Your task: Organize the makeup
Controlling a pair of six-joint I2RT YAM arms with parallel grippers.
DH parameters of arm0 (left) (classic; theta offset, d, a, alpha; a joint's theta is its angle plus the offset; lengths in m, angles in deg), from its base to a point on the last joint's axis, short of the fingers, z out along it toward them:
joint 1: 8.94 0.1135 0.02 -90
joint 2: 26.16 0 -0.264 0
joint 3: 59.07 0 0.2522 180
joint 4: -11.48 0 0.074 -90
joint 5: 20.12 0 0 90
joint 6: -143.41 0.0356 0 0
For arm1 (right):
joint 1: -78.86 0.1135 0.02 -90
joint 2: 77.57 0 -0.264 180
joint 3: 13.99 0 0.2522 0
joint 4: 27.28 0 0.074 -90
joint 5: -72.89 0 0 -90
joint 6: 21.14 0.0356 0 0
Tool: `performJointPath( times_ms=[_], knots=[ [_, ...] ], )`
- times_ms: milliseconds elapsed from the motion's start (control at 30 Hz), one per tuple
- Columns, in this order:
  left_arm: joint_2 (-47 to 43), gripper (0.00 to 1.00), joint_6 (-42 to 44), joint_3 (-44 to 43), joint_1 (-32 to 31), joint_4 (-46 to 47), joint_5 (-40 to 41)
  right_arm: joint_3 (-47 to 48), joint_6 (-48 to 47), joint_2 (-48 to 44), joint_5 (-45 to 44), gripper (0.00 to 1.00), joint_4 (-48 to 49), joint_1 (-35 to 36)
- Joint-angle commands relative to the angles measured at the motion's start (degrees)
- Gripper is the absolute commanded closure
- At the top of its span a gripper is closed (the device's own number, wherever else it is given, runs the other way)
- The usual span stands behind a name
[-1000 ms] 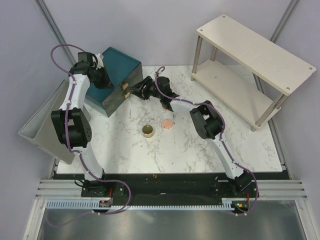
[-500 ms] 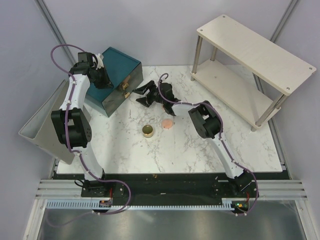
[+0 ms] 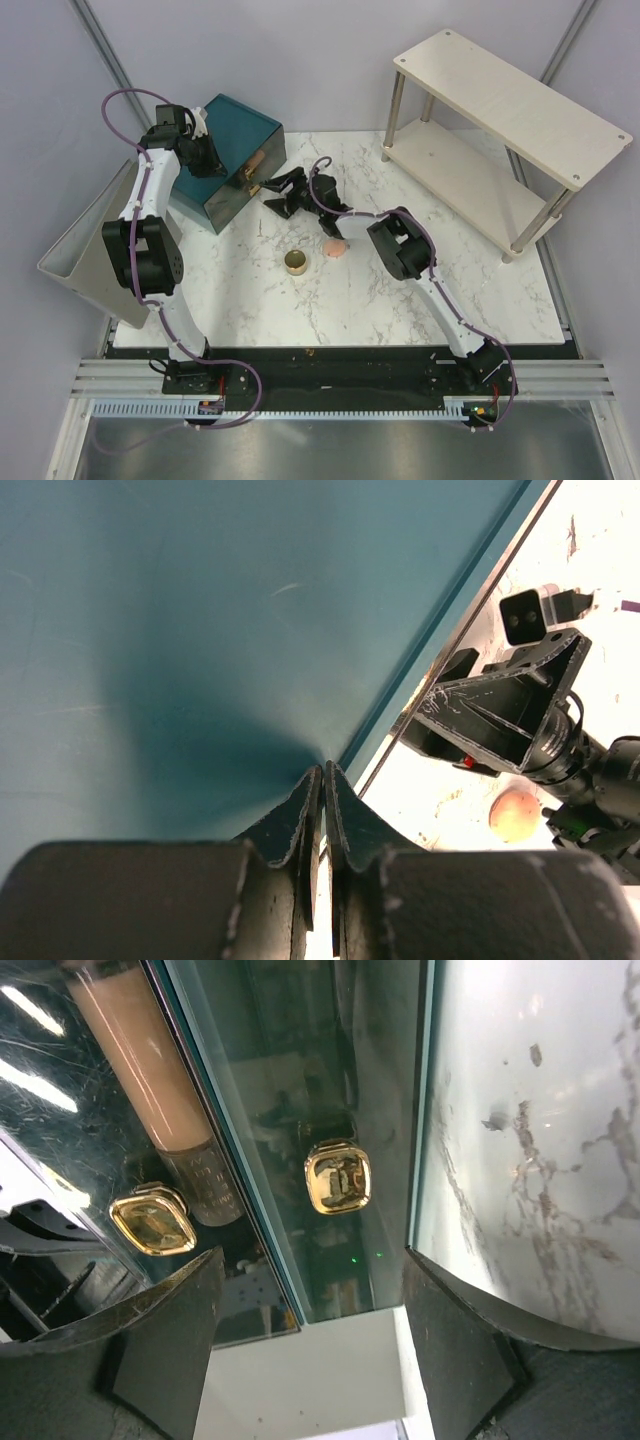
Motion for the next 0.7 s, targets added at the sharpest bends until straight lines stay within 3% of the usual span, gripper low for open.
performJointPath(
  times_ms=[0,200,667],
  knots=[
    [2.8,0.87,2.1,3.3,-1.2,-9.3,-1.4,0.9,5.9,3.0,-4.0,0.22,-1.0,2.1],
    [2.6,0.87,2.4,3.3,-1.1,-9.3,-0.8,-1.6,5.7,0.7,-10.4,0.25,-5.3,3.5],
    [2.1,0.87,2.7,3.7,-1.1,-9.3,-0.5,3.0,6.0,1.9,-17.8,0.31,-16.2,5.4]
  ],
)
